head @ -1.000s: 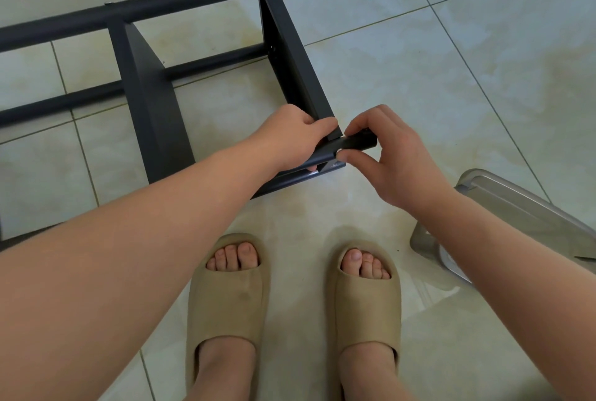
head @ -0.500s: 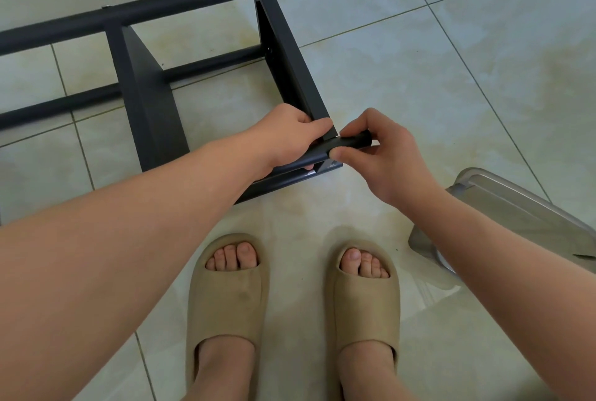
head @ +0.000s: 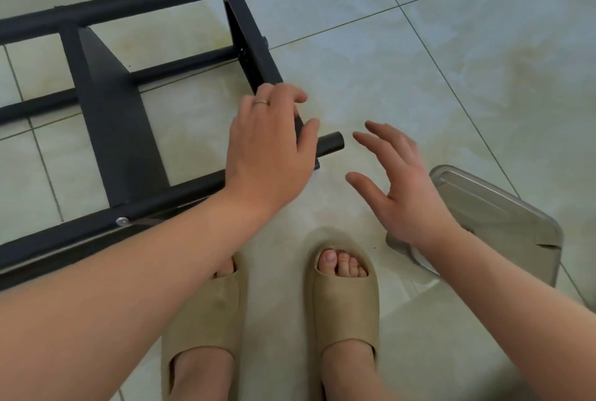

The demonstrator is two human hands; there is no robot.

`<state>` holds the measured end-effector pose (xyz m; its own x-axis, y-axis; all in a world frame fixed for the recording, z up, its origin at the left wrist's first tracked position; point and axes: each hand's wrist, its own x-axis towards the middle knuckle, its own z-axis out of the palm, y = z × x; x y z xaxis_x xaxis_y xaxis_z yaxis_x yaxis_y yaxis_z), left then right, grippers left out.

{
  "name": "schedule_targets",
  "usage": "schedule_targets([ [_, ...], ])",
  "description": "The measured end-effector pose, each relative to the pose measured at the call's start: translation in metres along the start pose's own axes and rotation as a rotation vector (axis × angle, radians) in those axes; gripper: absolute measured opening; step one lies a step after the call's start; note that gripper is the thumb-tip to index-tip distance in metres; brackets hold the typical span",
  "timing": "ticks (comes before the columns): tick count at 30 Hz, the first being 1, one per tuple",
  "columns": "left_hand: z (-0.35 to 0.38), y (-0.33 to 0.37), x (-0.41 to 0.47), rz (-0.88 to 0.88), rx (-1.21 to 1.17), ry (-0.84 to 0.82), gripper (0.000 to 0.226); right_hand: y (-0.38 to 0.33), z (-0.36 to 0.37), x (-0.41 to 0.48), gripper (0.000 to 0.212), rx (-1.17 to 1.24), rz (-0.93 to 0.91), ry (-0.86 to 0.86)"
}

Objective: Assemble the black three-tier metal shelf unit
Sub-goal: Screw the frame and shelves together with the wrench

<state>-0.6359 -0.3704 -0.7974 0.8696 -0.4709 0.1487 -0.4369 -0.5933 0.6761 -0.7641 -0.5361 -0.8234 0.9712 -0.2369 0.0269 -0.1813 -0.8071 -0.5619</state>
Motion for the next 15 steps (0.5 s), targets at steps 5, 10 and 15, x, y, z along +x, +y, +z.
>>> schedule_targets([
  [5, 0.031, 0.030, -0.032, 0.139, -0.190, -0.431, 0.011, 0.037, -0.020, -0.042, 0.052, -0.054, 0.134, 0.062],
  [10, 0.068, 0.044, -0.050, -0.205, -0.088, -0.919, 0.043, 0.063, -0.028, -0.078, 0.032, -0.081, 0.219, 0.165],
  [15, 0.094, 0.074, -0.062, -0.363, -0.254, -1.072, 0.040, 0.079, -0.034, -0.092, 0.010, 0.031, 0.594, 0.147],
])
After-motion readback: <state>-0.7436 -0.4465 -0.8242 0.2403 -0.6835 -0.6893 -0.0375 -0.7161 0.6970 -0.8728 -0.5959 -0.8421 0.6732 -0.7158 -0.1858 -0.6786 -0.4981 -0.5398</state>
